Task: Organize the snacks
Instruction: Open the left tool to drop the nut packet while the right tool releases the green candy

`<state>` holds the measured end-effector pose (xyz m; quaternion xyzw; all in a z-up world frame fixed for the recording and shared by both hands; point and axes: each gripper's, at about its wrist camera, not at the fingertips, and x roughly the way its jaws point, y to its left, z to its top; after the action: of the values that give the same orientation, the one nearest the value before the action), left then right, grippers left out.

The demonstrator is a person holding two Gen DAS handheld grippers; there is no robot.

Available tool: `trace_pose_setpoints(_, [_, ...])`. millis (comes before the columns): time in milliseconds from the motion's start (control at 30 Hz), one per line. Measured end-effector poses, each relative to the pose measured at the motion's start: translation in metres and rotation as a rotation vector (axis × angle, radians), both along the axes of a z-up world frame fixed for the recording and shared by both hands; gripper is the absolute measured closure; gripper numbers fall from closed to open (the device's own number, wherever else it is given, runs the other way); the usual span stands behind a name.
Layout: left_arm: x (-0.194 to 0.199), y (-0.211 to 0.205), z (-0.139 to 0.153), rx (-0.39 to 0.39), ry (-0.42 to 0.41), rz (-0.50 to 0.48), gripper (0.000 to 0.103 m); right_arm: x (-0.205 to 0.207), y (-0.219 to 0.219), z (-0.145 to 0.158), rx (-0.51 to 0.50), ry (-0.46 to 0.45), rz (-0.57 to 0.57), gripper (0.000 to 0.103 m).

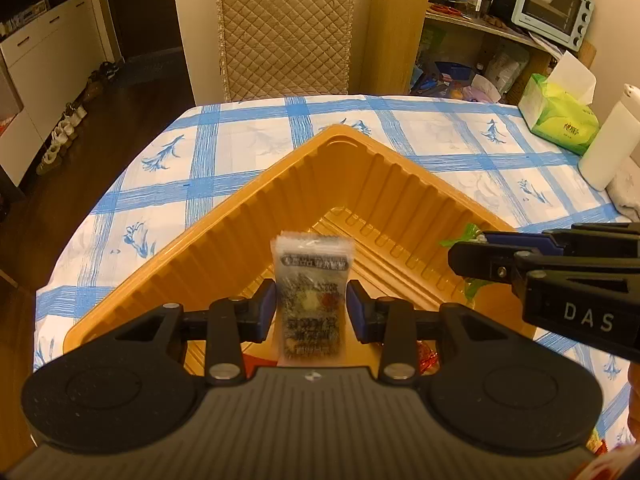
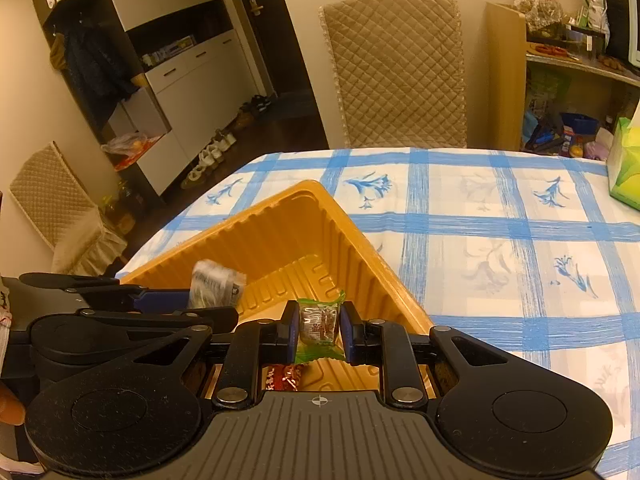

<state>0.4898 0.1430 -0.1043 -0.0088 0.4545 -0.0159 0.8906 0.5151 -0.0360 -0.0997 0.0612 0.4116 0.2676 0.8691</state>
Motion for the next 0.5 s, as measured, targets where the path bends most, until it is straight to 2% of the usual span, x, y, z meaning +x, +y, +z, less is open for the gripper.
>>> trace_pose_setpoints(300, [-0.008,0.010,0.011,-0.019,-0.023,0.014,0.062,0.001,0.007,0.001,0.000,-0.003,0.004,0.081])
trace_pose_setpoints(500, [-0.014,0.018,0.017,-0.026,-0.032,0.029,0.061,0.005,0.011,0.002,0.003,0.000,0.007,0.081])
